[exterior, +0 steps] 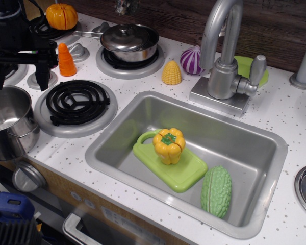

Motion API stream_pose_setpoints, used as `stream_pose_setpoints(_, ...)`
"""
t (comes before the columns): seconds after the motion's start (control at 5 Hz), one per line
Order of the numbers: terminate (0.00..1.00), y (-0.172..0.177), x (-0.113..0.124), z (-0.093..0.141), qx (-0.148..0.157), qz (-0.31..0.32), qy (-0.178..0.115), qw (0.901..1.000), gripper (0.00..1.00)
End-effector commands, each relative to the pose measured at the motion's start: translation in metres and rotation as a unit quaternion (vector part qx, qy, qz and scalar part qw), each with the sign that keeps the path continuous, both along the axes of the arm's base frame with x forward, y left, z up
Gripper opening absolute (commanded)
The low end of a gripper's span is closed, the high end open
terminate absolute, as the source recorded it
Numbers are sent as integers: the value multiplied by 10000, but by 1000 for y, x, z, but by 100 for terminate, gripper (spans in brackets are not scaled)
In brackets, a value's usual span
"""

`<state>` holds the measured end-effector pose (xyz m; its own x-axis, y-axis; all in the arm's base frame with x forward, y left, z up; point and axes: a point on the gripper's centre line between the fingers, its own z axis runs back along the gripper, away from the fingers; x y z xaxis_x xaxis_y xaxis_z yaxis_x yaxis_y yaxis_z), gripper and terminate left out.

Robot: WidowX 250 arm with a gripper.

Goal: Put pot on stove which is near stove

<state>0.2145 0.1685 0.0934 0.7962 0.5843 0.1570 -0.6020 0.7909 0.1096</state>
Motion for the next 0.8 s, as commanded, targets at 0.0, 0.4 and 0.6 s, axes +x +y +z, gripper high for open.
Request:
stream_pose_setpoints(0.0,0,0,0,0,0,0,0,10000,100)
stream_pose_setpoints(0.4,0,4,-4,-18,-108,-106,-224,9996,100)
stream_pose_setpoints(0.6,0,9,-3,-30,-206,-139,-286,9993,100)
